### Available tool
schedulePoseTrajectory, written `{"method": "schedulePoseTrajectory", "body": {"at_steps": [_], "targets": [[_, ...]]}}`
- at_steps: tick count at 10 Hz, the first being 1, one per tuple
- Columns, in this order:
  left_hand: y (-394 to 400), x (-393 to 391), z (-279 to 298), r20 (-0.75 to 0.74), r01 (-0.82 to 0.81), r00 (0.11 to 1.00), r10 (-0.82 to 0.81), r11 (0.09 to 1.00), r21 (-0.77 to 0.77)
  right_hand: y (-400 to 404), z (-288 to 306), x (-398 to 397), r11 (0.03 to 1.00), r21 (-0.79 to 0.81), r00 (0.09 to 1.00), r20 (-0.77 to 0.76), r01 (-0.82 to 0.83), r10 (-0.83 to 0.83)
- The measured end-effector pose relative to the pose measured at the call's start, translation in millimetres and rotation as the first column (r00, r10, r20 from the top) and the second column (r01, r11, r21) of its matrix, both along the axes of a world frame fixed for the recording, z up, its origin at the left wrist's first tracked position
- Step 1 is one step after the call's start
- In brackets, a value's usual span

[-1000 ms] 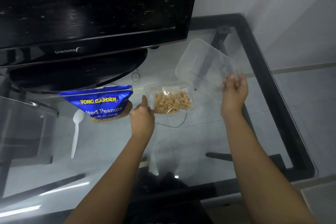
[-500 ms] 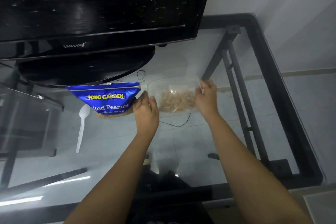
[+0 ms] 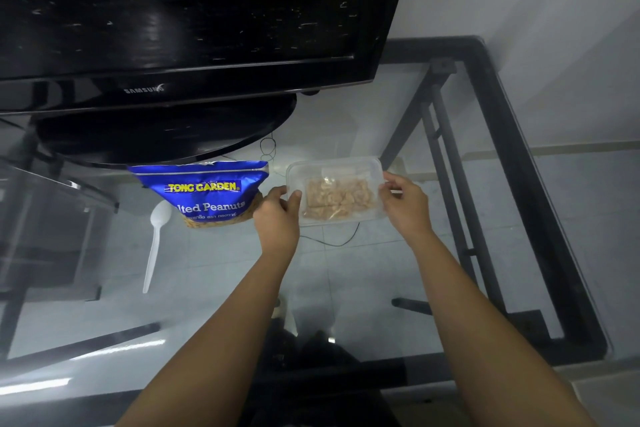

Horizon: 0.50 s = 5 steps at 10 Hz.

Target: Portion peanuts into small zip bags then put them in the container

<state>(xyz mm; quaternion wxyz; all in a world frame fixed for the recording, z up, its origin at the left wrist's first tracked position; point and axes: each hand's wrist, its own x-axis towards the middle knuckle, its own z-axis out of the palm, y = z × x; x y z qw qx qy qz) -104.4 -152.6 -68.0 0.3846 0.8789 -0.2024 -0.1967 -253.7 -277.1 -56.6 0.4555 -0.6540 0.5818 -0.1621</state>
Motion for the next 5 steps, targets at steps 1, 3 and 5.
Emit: {"method": "schedulePoseTrajectory", "body": {"at_steps": [1,3,5], "targets": [[-3.5,1.0,0.5,0.006,-0.010,1.000,0.010,1.000,0.009,-3.1,0.8,0.0,1.000,-0.021,0.999,-0.036,-0.013,0.012],[-6.2,0.5,0.4,0.040,0.024,0.999,-0.027,0.996,0.085,-0.6,-2.0,1.1,0.997,-0.052,0.993,-0.099,-0.065,0.059],[10.8,-3.3,9.1,0.161,0.049,0.985,-0.062,0.995,0.083,13.1,4.6,6.3,0.956,-0.275,0.992,-0.101,-0.099,0.074]]}}
